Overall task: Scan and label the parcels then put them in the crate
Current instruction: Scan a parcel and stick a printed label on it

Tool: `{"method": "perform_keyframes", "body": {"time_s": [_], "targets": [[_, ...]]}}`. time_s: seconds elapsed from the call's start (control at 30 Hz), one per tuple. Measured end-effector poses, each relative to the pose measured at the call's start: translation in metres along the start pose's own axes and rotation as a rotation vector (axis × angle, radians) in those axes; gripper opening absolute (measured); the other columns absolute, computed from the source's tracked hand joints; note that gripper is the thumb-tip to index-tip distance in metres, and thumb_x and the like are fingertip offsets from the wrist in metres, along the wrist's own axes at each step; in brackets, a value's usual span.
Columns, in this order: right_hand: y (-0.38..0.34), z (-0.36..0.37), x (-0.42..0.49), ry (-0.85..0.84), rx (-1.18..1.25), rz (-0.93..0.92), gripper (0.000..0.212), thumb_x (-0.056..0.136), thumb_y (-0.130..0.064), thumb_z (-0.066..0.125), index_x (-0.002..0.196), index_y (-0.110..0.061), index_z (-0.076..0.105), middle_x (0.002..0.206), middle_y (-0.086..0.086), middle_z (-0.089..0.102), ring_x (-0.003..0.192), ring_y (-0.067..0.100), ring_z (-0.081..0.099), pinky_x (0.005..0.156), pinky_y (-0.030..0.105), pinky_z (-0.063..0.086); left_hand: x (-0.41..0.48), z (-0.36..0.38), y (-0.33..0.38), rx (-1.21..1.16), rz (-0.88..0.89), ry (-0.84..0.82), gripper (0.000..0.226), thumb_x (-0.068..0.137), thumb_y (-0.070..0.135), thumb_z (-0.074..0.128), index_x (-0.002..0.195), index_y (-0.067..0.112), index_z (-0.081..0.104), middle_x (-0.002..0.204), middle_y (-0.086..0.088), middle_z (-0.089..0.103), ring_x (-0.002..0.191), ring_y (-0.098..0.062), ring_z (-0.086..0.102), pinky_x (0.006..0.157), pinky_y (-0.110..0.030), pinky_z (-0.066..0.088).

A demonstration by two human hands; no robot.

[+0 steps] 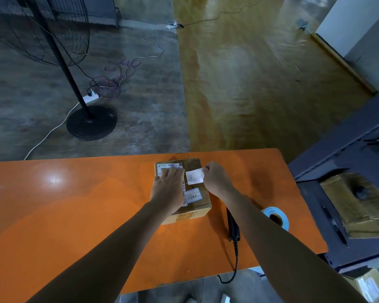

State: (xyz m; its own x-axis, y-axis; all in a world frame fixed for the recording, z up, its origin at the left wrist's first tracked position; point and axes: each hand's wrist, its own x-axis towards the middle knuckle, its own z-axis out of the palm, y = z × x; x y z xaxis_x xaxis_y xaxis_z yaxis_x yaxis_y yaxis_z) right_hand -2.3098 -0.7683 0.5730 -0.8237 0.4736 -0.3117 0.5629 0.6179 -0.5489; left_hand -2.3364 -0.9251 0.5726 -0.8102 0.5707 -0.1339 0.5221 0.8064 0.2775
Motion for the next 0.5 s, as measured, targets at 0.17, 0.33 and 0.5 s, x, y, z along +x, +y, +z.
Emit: {"method": "perform_keyframes", "body": {"time_s": [0.17, 0.33, 0.5], "targets": [[0.001, 0.005, 0.006, -0.014, -0.003, 0.039, 0.018, 0.104, -0.015, 0.041, 0.113, -0.007, 0.055, 0.086, 0.003, 0.054, 0.069, 0.010, 0.048, 0.054, 0.020, 0.035, 0.000, 0.002, 0.000, 0.023, 0.008, -0.009, 0.056, 0.095, 0.025, 0.051, 0.147, 0.020, 0.029, 0.145, -0.004, 0.037, 0.130, -0.024, 0.035, 0.103, -0.038, 0.039], [0.003, 0.000, 0.001, -0.020, 0.049, 0.021, 0.018, 0.105, -0.018, 0.038, 0.108, -0.008, 0.053, 0.090, 0.005, 0.056, 0.068, 0.009, 0.048, 0.054, 0.019, 0.036, 0.001, 0.001, -0.003, 0.005, 0.009, 0.009, 0.056, 0.096, 0.024, 0.049, 0.147, 0.017, 0.028, 0.145, -0.004, 0.038, 0.131, -0.023, 0.035, 0.104, -0.037, 0.037], [-0.002, -0.007, -0.005, -0.011, 0.086, -0.016, 0.017, 0.106, -0.022, 0.037, 0.104, -0.013, 0.052, 0.085, 0.002, 0.053, 0.068, 0.009, 0.046, 0.056, 0.021, 0.037, 0.000, -0.001, -0.001, -0.035, -0.012, 0.010, 0.057, 0.096, 0.022, 0.048, 0.148, 0.018, 0.025, 0.145, -0.002, 0.038, 0.131, -0.022, 0.034, 0.105, -0.038, 0.036]]}}
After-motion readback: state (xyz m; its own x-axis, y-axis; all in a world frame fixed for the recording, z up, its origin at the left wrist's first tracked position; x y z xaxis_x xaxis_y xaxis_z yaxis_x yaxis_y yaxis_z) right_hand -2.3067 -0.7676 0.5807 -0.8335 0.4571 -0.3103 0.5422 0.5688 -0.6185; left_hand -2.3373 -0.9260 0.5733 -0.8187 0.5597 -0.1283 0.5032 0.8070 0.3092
